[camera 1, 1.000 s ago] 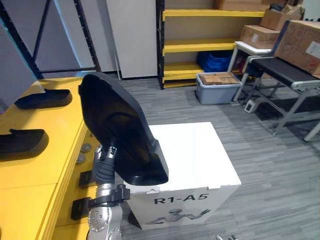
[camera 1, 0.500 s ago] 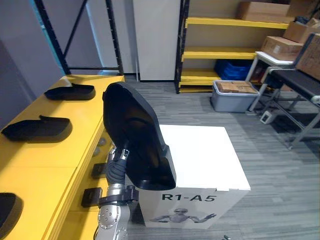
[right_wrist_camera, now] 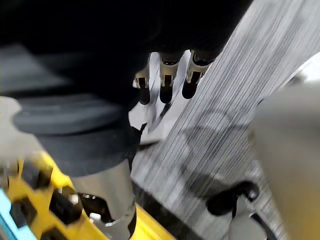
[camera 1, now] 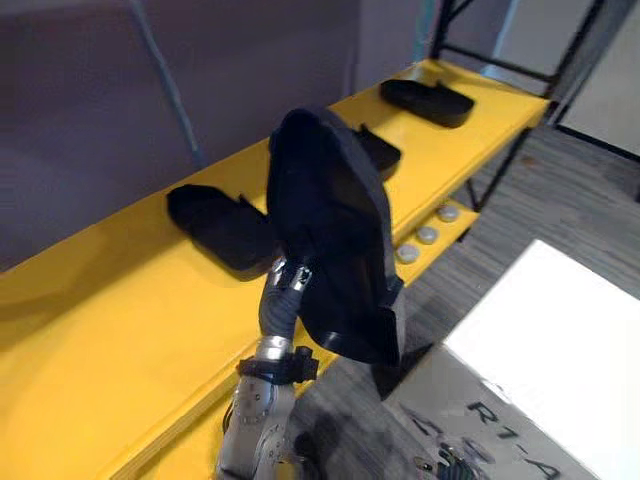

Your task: Walk over and take plastic housings, then place them on the shelf

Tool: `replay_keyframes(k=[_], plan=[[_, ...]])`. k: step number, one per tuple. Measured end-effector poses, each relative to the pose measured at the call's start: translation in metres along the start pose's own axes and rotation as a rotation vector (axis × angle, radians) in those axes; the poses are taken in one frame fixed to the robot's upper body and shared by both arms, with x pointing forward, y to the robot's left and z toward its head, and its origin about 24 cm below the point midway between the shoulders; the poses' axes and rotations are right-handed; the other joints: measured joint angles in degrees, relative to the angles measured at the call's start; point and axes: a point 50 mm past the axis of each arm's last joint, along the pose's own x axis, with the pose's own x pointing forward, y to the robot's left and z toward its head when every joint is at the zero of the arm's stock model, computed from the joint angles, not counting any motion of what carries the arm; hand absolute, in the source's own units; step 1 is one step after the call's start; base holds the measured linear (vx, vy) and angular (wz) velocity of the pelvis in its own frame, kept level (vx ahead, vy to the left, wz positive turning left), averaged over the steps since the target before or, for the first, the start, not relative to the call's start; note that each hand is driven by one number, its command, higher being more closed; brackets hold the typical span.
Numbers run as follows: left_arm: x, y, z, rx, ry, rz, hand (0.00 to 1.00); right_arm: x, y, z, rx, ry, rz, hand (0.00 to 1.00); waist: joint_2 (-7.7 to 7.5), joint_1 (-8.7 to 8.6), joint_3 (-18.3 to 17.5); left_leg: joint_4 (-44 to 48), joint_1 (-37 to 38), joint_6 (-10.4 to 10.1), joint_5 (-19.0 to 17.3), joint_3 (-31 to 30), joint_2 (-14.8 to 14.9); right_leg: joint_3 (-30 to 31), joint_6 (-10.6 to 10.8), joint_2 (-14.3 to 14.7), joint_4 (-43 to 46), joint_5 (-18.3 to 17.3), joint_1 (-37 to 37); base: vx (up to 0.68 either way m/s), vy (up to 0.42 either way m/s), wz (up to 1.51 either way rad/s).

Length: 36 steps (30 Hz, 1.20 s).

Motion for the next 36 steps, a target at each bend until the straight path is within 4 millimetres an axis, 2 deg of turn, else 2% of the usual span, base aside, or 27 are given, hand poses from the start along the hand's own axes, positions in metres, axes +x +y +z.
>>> replay_keyframes(k=[1,2,3,4,5,6,7,8,10,11,12,13,14,16,17,22,28,32,36], plan=[[0.004,-0.006,-0.003,-0.003,0.009,-0.031,1.00,0.000,0.000,0.001,-0.001,-0.001,0.000,0.00,0.01,-0.29,-0.01,0.10,0.70,0.87,-0.48,-2.06,-1.92,1.21,-0.71,-2.74,5.40,0.38,0.06,0.25,0.245,0.98],[0.006,-0.010,-0.005,-0.004,0.013,-0.051,1.00,0.000,0.000,0.001,0.000,0.001,0.000,0.00,-0.03,-0.61,-0.01,0.00,1.35,1.22,-0.73,-3.52,-2.90,2.98,-2.39,-4.05,8.90,0.76,-0.31,0.22,0.193,1.32],[0.010,-0.017,-0.008,-0.006,0.024,-0.090,1.00,0.000,0.001,0.000,0.003,0.004,0.002,0.00,0.15,-1.81,0.02,-0.49,2.95,1.76,-0.99,-7.40,-4.38,11.83,-6.34,-4.88,16.92,1.94,-2.89,0.19,0.129,1.36],[0.013,-0.022,-0.009,-0.004,0.024,-0.114,1.00,0.000,0.003,0.000,0.006,0.002,0.007,0.00,0.13,-2.62,0.10,-0.78,4.02,1.82,-1.03,-9.95,-4.84,21.49,-5.65,-2.21,21.21,-0.33,-5.98,0.24,0.102,1.54],[0.016,-0.026,-0.009,-0.004,0.023,-0.128,1.00,0.000,0.005,0.003,0.009,-0.012,0.011,0.00,0.14,-2.75,0.11,-1.91,5.96,2.33,-0.63,-12.52,-5.24,33.47,-4.68,2.89,25.46,-3.91,-10.47,0.25,0.047,1.08],[0.017,-0.027,-0.009,-0.003,0.022,-0.133,1.00,0.000,0.005,0.004,0.009,-0.018,0.011,0.00,0.12,-2.67,0.12,-2.53,7.13,2.35,-0.46,-13.57,-5.50,38.20,-4.51,5.28,26.85,-5.48,-12.38,0.30,0.028,0.99],[0.019,-0.029,-0.008,-0.001,0.014,-0.142,1.00,-0.001,0.006,0.006,0.012,-0.036,0.013,0.00,0.10,-2.74,0.09,-3.23,9.28,2.38,-0.38,-15.61,-6.06,45.28,-4.25,9.13,28.09,-7.73,-15.84,0.27,0.000,1.03],[0.021,-0.032,-0.006,0.003,0.001,-0.158,1.00,-0.003,0.009,0.007,0.023,-0.051,0.018,0.00,0.00,-2.82,0.06,-3.20,10.53,2.33,-0.40,-18.29,-6.84,49.98,-3.78,11.89,27.82,-9.29,-18.49,0.21,-0.022,1.28],[0.024,-0.040,-0.004,0.001,-0.014,-0.189,1.00,-0.005,0.012,0.009,0.036,-0.078,0.025,0.00,-0.17,-3.11,0.01,-2.47,11.71,1.60,-0.83,-22.66,-7.96,57.55,-2.95,15.73,24.00,-9.70,-22.24,0.15,-0.075,1.42],[0.023,-0.042,-0.004,-0.003,-0.012,-0.196,1.00,-0.006,0.013,0.008,0.039,-0.078,0.026,0.00,-0.30,-3.01,-0.10,-2.41,12.23,1.20,-1.11,-23.32,-8.19,58.80,-3.17,16.03,21.33,-9.34,-22.28,0.15,-0.114,1.35],[0.022,-0.046,-0.005,-0.006,-0.009,-0.215,1.00,-0.009,0.016,0.003,0.052,-0.069,0.028,0.00,-1.48,-2.19,-0.95,-2.42,12.60,0.09,-2.23,-23.54,-8.79,59.23,-4.23,14.90,15.05,-6.25,-22.15,0.13,-0.109,0.92],[0.022,-0.048,-0.004,-0.006,-0.013,-0.221,1.00,-0.010,0.021,0.001,0.060,-0.064,0.037,0.00,-2.43,-1.30,-1.19,-2.08,12.76,-0.31,-3.19,-23.47,-9.26,59.09,-3.19,13.73,12.35,-3.52,-22.10,0.16,-0.166,0.90],[0.019,-0.047,-0.007,-0.005,-0.004,-0.209,1.00,-0.010,0.026,-0.001,0.058,-0.061,0.053,0.00,-2.25,-0.83,-1.53,1.27,12.04,-1.22,-6.61,-22.46,-7.03,57.34,-2.21,14.24,9.76,-4.12,-19.37,0.14,-0.177,0.55],[0.019,-0.048,-0.007,0.003,-0.007,-0.214,1.00,-0.011,0.026,-0.003,0.059,-0.056,0.053,0.00,-1.73,-1.16,-2.01,4.09,11.93,-3.15,-8.57,-16.33,-2.58,54.76,-2.44,14.92,7.51,-3.98,-16.78,0.13,-0.250,0.50],[0.017,-0.048,-0.006,0.010,-0.011,-0.213,1.00,-0.011,0.026,-0.004,0.059,-0.053,0.052,0.00,-1.78,-0.61,-2.50,4.40,12.05,-3.23,-8.54,-16.10,-2.04,54.51,-2.51,15.30,6.92,-3.93,-16.22,0.13,-0.225,0.24],[0.013,-0.044,0.003,0.071,-0.052,-0.188,1.00,-0.014,0.025,-0.010,0.066,-0.038,0.047,0.00,-1.70,-0.46,-3.32,5.21,12.25,-3.67,-8.27,-16.38,-1.42,52.57,-3.11,15.61,3.36,-3.54,-12.81,0.10,-0.051,0.18],[0.002,-0.019,0.022,0.140,-0.123,-0.034,1.00,-0.015,0.028,-0.013,0.069,-0.030,0.051,0.00,-1.75,0.39,-3.55,5.25,12.82,-3.86,-8.26,-19.63,-1.59,48.59,-3.39,15.45,0.13,-2.83,-9.21,0.04,-0.011,0.32],[-0.007,-0.005,0.021,0.163,-0.103,0.045,1.00,-0.015,0.029,-0.013,0.065,-0.027,0.055,0.00,-1.78,1.50,-3.61,5.17,12.39,-4.01,-8.14,-22.21,-2.06,46.16,-3.38,15.24,-0.60,-2.68,-8.30,-0.04,-0.019,0.35],[-0.015,0.003,0.020,0.173,-0.080,0.090,1.00,-0.014,0.030,-0.010,0.057,-0.037,0.056,0.00,-1.76,1.56,-2.79,6.91,10.00,-5.06,-7.08,-25.02,-3.01,42.47,-3.40,14.31,-0.08,-2.73,-8.79,-0.11,-0.031,0.46]])
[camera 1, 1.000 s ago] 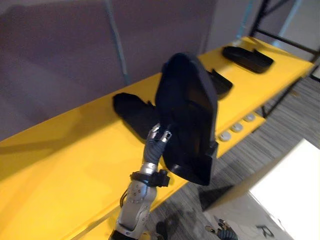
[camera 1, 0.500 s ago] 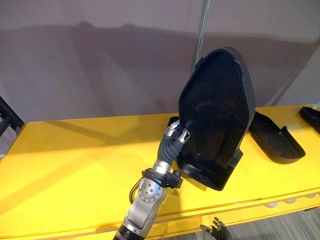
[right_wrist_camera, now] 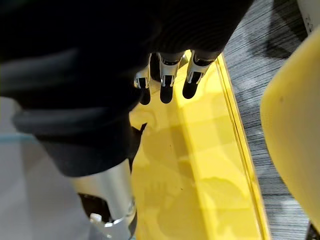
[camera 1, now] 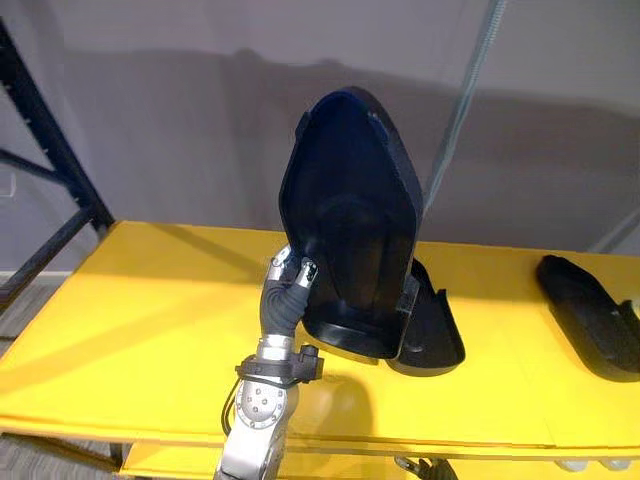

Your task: Walk over and take plastic housings, then place them on the shelf

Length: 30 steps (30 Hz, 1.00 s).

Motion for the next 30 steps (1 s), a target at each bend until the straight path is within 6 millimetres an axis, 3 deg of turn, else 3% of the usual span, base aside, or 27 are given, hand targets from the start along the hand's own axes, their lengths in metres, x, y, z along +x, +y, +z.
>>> replay_keyframes(k=[1,3,4,6,8,10,11,12,14,16,19,21,22,23,24,26,30], plan=[[-0.002,0.007,0.002,0.014,-0.004,0.029,1.00,0.003,0.002,0.006,-0.005,-0.012,0.004,0.00,-0.57,0.14,0.58,0.62,-1.44,-1.93,-0.42,0.55,0.02,-0.41,-0.07,-0.75,0.64,0.03,-1.22,-0.18,0.004,0.33],[-0.003,0.018,0.006,0.037,-0.017,0.072,1.00,0.008,0.006,0.014,-0.012,-0.027,0.008,0.00,-0.71,-0.05,1.59,8.03,-4.40,-2.32,-3.66,8.35,4.77,-0.88,-0.18,-1.93,2.24,0.10,-3.12,-0.17,0.014,0.19],[-0.003,0.022,0.006,0.046,-0.018,0.094,1.00,0.010,0.004,0.018,-0.021,-0.037,0.005,0.00,-0.84,-0.12,1.88,12.34,-5.37,-2.85,-4.98,10.72,8.54,-0.82,-0.16,-2.65,3.22,0.10,-3.90,-0.11,0.066,0.06],[-0.007,0.032,0.005,0.054,-0.006,0.153,1.00,0.013,0.001,0.027,-0.038,-0.057,-0.005,0.00,-0.96,-1.17,1.82,15.16,-3.06,-3.18,-5.15,13.28,18.92,-0.33,0.19,-5.06,4.83,-0.03,-5.25,-0.13,0.195,0.02],[-0.012,0.033,0.000,0.054,0.015,0.171,1.00,0.015,-0.007,0.028,-0.065,-0.047,-0.025,0.00,-0.62,-1.72,0.33,10.66,-0.72,-2.33,-4.19,13.03,23.30,1.44,2.29,-7.41,5.41,-0.47,-7.83,-0.10,0.337,0.01],[-0.012,0.029,-0.008,0.040,0.044,0.157,1.00,0.015,-0.018,0.024,-0.100,-0.020,-0.052,0.00,0.78,-3.36,-1.65,0.85,0.85,-1.71,4.52,11.07,23.48,1.28,5.06,-10.29,6.07,0.24,-10.43,0.00,0.443,0.33],[-0.012,0.027,-0.015,0.023,0.067,0.167,1.00,0.016,-0.027,0.025,-0.115,-0.005,-0.075,0.00,2.47,-4.51,-2.37,-4.00,1.95,-8.34,5.05,10.06,22.37,1.49,7.68,-11.51,4.97,1.74,-11.48,0.08,0.540,0.41],[-0.013,0.030,-0.022,0.038,0.097,0.176,1.00,0.017,-0.021,0.019,-0.112,0.022,-0.061,0.00,2.40,-5.50,-2.27,-5.07,1.56,-11.56,2.94,9.84,21.08,1.42,7.99,-12.41,2.24,4.36,-10.42,0.10,0.642,0.40],[-0.014,0.037,-0.033,0.060,0.143,0.181,1.00,0.017,-0.010,0.010,-0.080,0.051,-0.042,0.00,1.80,-5.77,-2.18,-4.91,0.64,-12.45,2.23,9.39,19.96,0.97,7.47,-12.99,-2.85,8.78,-8.34,0.06,0.450,0.27],[-0.010,0.039,-0.034,0.065,0.139,0.156,1.00,0.018,-0.003,0.012,-0.086,0.050,-0.024,0.00,0.91,-5.36,-1.56,-2.39,-0.09,-12.00,0.42,9.28,19.69,0.85,8.12,-12.92,-7.62,14.79,-6.05,-0.02,0.268,0.01],[-0.004,0.037,-0.031,0.080,0.113,0.122,1.00,0.020,0.003,0.015,-0.088,0.035,-0.009,0.00,0.93,-3.92,-1.34,3.69,-2.85,-12.22,-3.65,10.66,20.95,2.78,7.80,-12.07,-8.19,16.18,-8.03,-0.07,0.187,-0.39],[-0.002,0.035,-0.031,0.075,0.104,0.119,1.00,0.021,0.007,0.019,-0.104,0.026,0.005,0.00,0.76,-3.94,-1.31,4.49,-3.68,-11.75,-4.25,13.08,21.58,4.74,6.29,-11.28,-7.64,17.55,-10.53,-0.12,0.152,-0.68],[-0.002,0.034,-0.031,0.071,0.101,0.123,1.00,0.024,0.009,0.026,-0.108,0.003,0.010,0.00,1.86,-3.86,-0.41,3.43,-2.37,-11.52,-4.78,15.43,22.71,7.13,8.05,-9.33,-1.67,13.57,-12.84,-0.14,0.103,-0.69],[-0.002,0.035,-0.031,0.071,0.103,0.127,1.00,0.024,0.010,0.028,-0.108,-0.006,0.014,0.00,1.62,-3.64,-0.24,3.35,-1.69,-11.49,-4.77,16.01,22.78,8.38,9.39,-7.98,3.66,10.09,-14.26,-0.07,-0.013,-0.72],[-0.003,0.034,-0.033,0.075,0.117,0.131,1.00,0.021,0.008,0.027,-0.104,-0.016,0.009,0.00,1.38,-3.24,-0.11,3.00,0.23,-11.57,-4.71,17.31,22.90,10.66,9.20,-3.86,12.82,1.29,-15.91,-0.05,-0.024,-0.42],[-0.002,0.030,-0.033,0.082,0.113,0.129,1.00,0.019,0.000,0.024,-0.103,-0.012,-0.008,0.00,1.46,-3.84,-0.16,2.66,0.35,-11.61,-4.71,16.77,22.03,11.24,6.15,-1.86,13.29,-4.22,-15.58,-0.02,-0.162,-0.08],[-0.001,0.026,-0.037,0.068,0.121,0.134,1.00,0.015,-0.023,0.016,-0.036,0.018,-0.084,0.00,3.16,-4.51,0.00,-2.92,2.13,-9.16,-1.85,11.93,20.28,10.49,4.88,-1.29,13.92,-5.58,-15.13,0.06,-0.137,0.14]])
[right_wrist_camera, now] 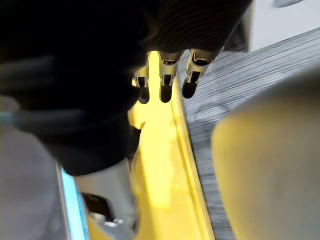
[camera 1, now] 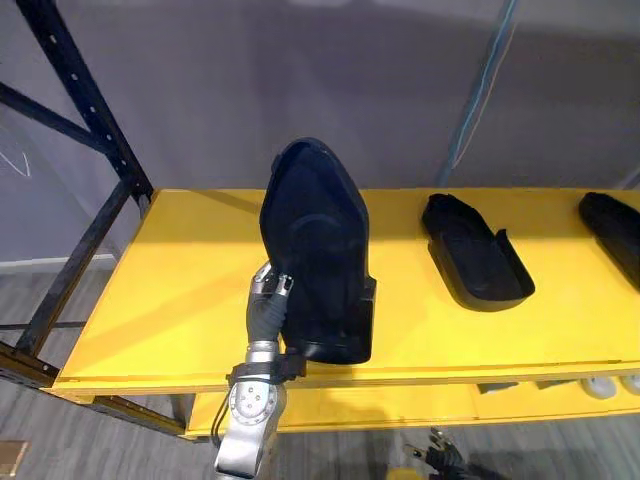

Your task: Walk over and take plastic housings, then place them on the shelf

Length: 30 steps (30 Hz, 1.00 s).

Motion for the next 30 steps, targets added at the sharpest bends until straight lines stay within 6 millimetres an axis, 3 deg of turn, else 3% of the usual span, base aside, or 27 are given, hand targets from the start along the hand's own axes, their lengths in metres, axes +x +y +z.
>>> replay_keyframes(k=[4,9,15,16,17,18,23,26,28,29,30], plan=[[0.004,-0.002,-0.006,0.010,0.024,-0.011,1.00,-0.002,-0.006,-0.005,0.032,0.012,-0.027,0.00,-0.06,-0.53,-0.26,-2.67,1.73,0.24,3.17,-2.80,0.18,-0.09,-0.68,0.71,-1.48,0.03,4.16,0.15,-0.107,0.44],[0.004,0.007,-0.009,0.055,0.038,0.001,1.00,-0.003,-0.005,-0.010,0.035,0.031,-0.026,0.00,-0.15,-0.44,-1.65,-3.97,2.56,-0.19,4.63,-2.79,0.13,-0.09,-2.13,0.80,-6.48,0.99,7.75,0.09,0.015,0.16],[0.006,0.019,-0.021,0.177,0.094,0.007,1.00,-0.004,-0.006,-0.021,0.033,0.075,-0.030,0.00,-0.91,-1.22,-4.43,-8.52,5.00,-1.54,10.96,-2.09,0.31,0.00,-4.02,1.56,-7.14,6.97,9.14,0.07,0.050,0.14],[0.008,0.026,-0.021,0.203,0.096,0.039,1.00,-0.003,-0.006,-0.016,0.032,0.058,-0.025,0.00,0.67,-1.76,-3.76,-8.30,5.29,-1.84,11.80,-2.07,2.39,0.38,-4.41,3.25,-2.51,6.58,5.68,-0.03,0.015,-0.10],[0.011,0.034,-0.020,0.225,0.094,0.076,1.00,-0.003,-0.004,-0.014,0.031,0.044,-0.017,0.00,1.02,-2.34,-4.26,-8.77,5.29,-1.97,11.90,-2.06,3.03,1.20,-3.81,5.16,-10.73,6.76,6.43,-0.08,-0.024,-0.11],[0.023,0.044,-0.017,0.269,0.074,0.106,1.00,-0.004,0.001,-0.015,0.034,0.046,-0.004,0.00,-1.10,-2.68,-4.08,-8.96,5.30,-1.77,12.10,-1.48,1.67,1.61,-3.60,4.31,-15.86,10.90,7.42,-0.07,-0.072,-0.06],[0.049,0.046,-0.015,0.359,0.064,0.129,1.00,-0.005,-0.023,-0.020,0.005,0.074,-0.058,0.00,2.21,-3.92,-2.69,-13.01,7.56,-1.68,12.16,-0.61,0.94,2.02,-2.88,4.14,-19.42,12.66,9.20,-0.03,0.037,-0.02],[0.059,0.049,-0.013,0.403,0.058,0.130,1.00,-0.008,-0.028,-0.025,-0.001,0.090,-0.065,0.00,2.04,-3.97,-2.51,-13.76,7.99,-1.39,11.98,0.15,0.08,3.00,-2.38,3.47,-21.73,14.86,9.64,-0.07,0.112,-0.14],[0.067,0.055,-0.013,0.447,0.072,0.140,1.00,-0.008,-0.029,-0.026,-0.005,0.093,-0.062,0.00,2.16,-4.72,-2.41,-14.50,7.34,0.89,10.47,0.67,-0.98,3.28,-1.50,2.52,-24.91,17.28,9.72,-0.13,0.137,-0.07],[0.069,0.056,-0.012,0.451,0.070,0.145,1.00,-0.008,-0.029,-0.026,-0.005,0.094,-0.061,0.00,2.12,-4.98,-2.38,-14.64,7.10,1.04,9.91,0.68,-1.19,3.28,-1.41,2.33,-25.58,17.76,9.72,-0.13,0.126,0.01],[0.073,0.058,-0.011,0.456,0.067,0.159,1.00,-0.009,-0.030,-0.026,-0.007,0.095,-0.059,0.00,2.18,-5.18,-1.95,-14.81,6.93,-0.07,8.40,0.68,-1.35,3.51,-1.16,2.09,-27.43,19.27,10.06,-0.17,0.161,-0.05]])
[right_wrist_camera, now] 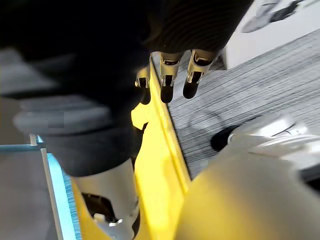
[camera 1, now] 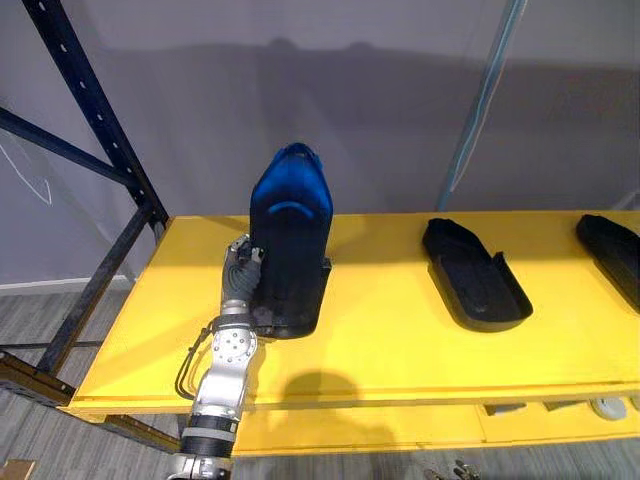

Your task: Walk over and take plastic housings, then place them on the shelf

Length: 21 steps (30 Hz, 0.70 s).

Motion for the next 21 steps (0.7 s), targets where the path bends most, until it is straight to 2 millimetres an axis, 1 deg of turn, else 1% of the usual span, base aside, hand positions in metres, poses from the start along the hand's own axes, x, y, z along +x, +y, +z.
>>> replay_keyframes(k=[1,2,3,6,11,12,17,21], plan=[[0.001,0.001,-0.001,0.007,0.004,0.004,1.00,0.000,0.000,-0.001,0.000,0.004,0.000,0.00,-0.16,0.00,0.09,0.03,-0.02,-0.47,-0.31,0.11,-0.23,0.31,0.20,-0.25,-0.90,0.77,0.27,-0.18,0.170,-0.15],[0.002,0.004,-0.003,0.022,0.014,0.008,1.00,-0.002,0.000,-0.005,0.000,0.013,0.005,0.00,-0.59,-0.01,0.16,0.30,0.08,-0.41,-0.41,0.53,-0.99,1.08,-0.52,-0.96,-2.60,1.66,1.03,-0.17,0.157,-0.18],[0.002,0.006,-0.005,0.045,0.022,0.011,1.00,-0.003,0.001,-0.008,0.003,0.023,0.007,0.00,-0.98,-0.03,0.00,0.26,0.11,-0.41,-0.54,0.88,-1.63,1.44,-0.66,-1.68,-4.00,2.44,1.48,-0.16,0.139,-0.18],[0.006,0.012,-0.007,0.070,0.035,0.037,1.00,-0.004,0.000,-0.012,0.004,0.032,0.008,0.00,-1.12,-0.15,0.21,0.17,-0.06,-0.78,-0.80,1.40,-2.63,2.57,-0.76,-2.49,-5.73,3.18,1.48,-0.11,0.075,-0.14],[0.021,0.008,-0.005,0.095,0.048,0.041,1.00,-0.004,-0.001,-0.012,0.001,0.033,0.010,0.00,-1.00,-0.36,0.34,-0.36,0.01,-1.01,-0.74,1.30,-2.60,2.66,-0.79,-2.34,-6.07,3.23,1.34,0.01,0.006,-0.02],[0.025,0.009,-0.005,0.096,0.056,0.046,1.00,-0.004,0.000,-0.012,-0.005,0.034,0.014,0.00,-1.05,-0.67,0.38,-0.71,0.23,-1.31,-0.55,1.36,-2.61,2.65,-0.77,-2.30,-6.08,3.25,1.33,0.07,0.009,0.01],[0.045,0.009,-0.003,0.110,0.088,0.055,1.00,-0.003,0.002,-0.009,-0.012,0.028,0.021,0.00,-1.22,-1.38,0.69,-1.32,0.76,-1.18,-0.24,1.52,-2.60,2.65,-0.46,-2.14,-6.46,3.44,1.36,0.10,0.015,-0.03],[0.054,0.011,-0.013,0.127,0.160,0.059,1.00,-0.003,0.002,-0.009,-0.013,0.031,0.022,0.00,-1.31,-1.59,0.92,-1.59,1.44,-1.17,-0.25,1.95,-2.54,2.67,-0.49,-1.95,-6.46,3.46,1.55,0.08,0.012,-0.10]])
